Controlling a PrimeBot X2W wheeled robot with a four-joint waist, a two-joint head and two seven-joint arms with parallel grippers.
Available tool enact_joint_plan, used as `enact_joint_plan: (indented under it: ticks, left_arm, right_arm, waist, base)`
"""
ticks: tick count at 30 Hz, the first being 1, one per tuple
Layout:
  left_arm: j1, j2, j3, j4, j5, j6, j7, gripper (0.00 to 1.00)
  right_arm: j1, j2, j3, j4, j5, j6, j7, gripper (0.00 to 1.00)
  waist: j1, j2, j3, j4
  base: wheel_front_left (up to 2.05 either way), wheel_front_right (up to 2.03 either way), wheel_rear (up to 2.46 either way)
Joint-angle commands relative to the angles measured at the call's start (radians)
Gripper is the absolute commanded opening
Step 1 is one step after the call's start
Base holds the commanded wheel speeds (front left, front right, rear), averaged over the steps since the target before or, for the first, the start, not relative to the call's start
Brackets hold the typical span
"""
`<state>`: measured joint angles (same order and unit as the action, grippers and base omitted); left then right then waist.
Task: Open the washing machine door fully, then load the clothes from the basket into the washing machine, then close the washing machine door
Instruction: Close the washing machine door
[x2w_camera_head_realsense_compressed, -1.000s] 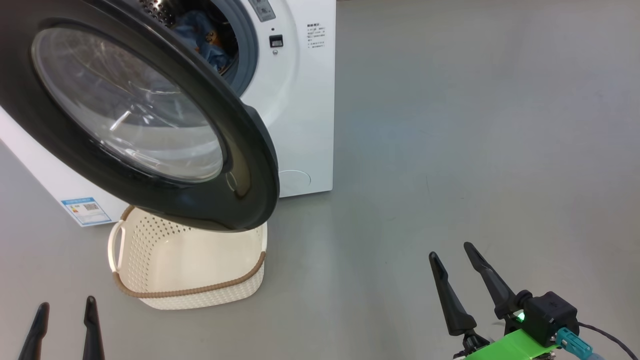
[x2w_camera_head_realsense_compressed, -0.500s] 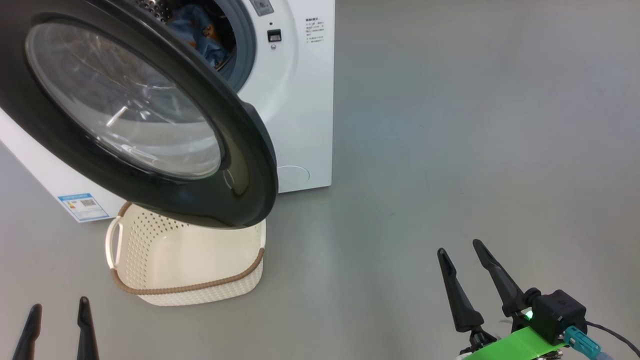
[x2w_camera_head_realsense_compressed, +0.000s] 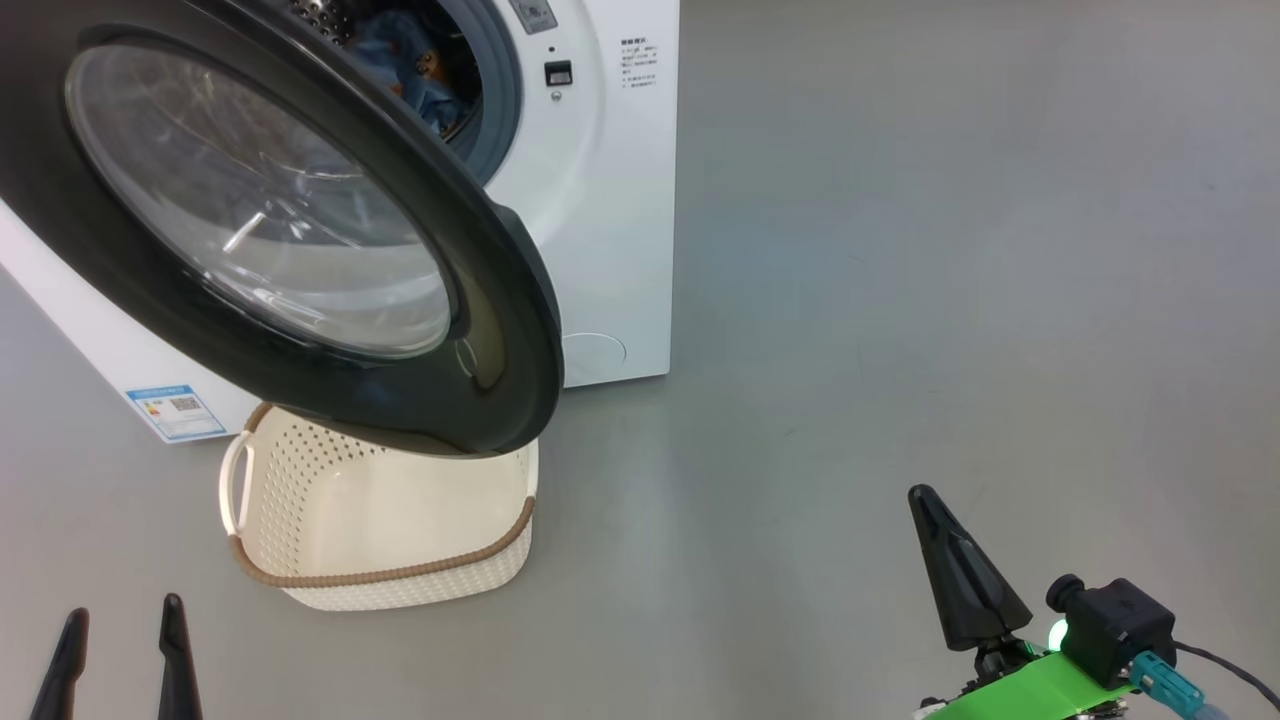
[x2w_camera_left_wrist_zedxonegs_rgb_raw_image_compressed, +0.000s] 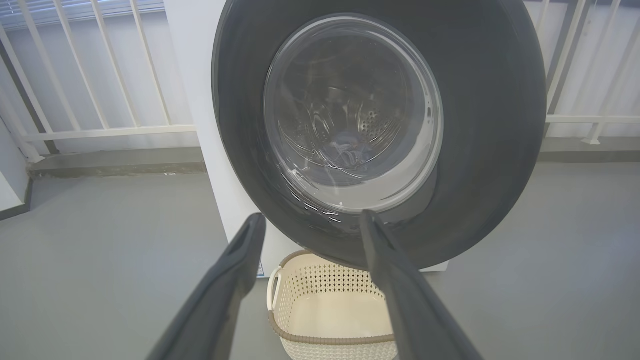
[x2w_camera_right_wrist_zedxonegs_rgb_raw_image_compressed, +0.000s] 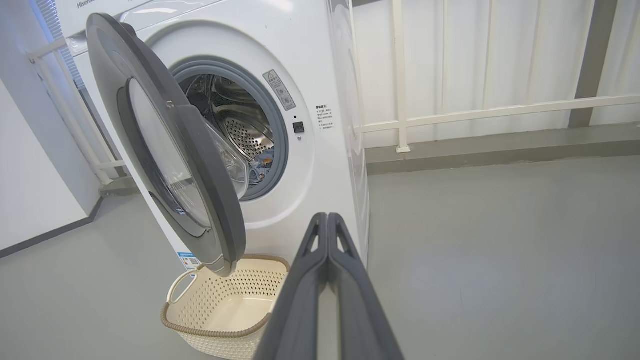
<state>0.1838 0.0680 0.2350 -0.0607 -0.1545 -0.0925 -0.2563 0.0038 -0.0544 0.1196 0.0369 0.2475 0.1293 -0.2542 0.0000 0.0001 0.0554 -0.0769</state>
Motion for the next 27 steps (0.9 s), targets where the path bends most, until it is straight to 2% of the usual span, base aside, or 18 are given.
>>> enact_joint_plan:
  ticks: [1,7,12,21,27]
  left_arm:
    - [-0.031,0.003,0.036,-0.027,0.004,-0.001,-0.005,1.0]
    - [-0.027,0.0,0.033,-0.026,0.009,-0.006,-0.005,1.0]
    - [-0.028,-0.002,0.028,-0.024,0.016,-0.012,-0.005,1.0]
    - [-0.034,-0.006,0.006,-0.008,0.014,-0.019,-0.006,1.0]
    - [-0.054,-0.011,-0.019,0.004,0.006,-0.022,-0.006,1.0]
  right_arm:
    - [-0.015,0.004,0.024,-0.031,0.0,0.001,-0.008,0.0]
    - [-0.025,0.004,0.021,-0.091,0.002,0.001,-0.008,0.0]
    - [-0.085,0.004,0.081,-0.24,-0.01,0.001,-0.008,0.0]
    - [-0.237,0.0,0.274,-0.399,-0.022,0.001,0.014,0.0]
    - [-0.335,0.001,0.423,-0.409,0.006,0.001,0.059,0.0]
  waist:
    - [0.0,-0.0001,-0.001,0.001]
    - [0.0,-0.0001,-0.001,0.006]
    - [0.0,-0.0001,0.001,0.018]
    - [0.0,-0.0001,0.008,0.058]
    - [0.0,-0.0001,0.032,0.108]
  base:
    - [0.0,0.0,0.0]
    - [0.0,0.0,0.0]
    - [0.0,0.0,0.0]
    - [0.0,0.0,0.0]
    - [0.0,0.0,0.0]
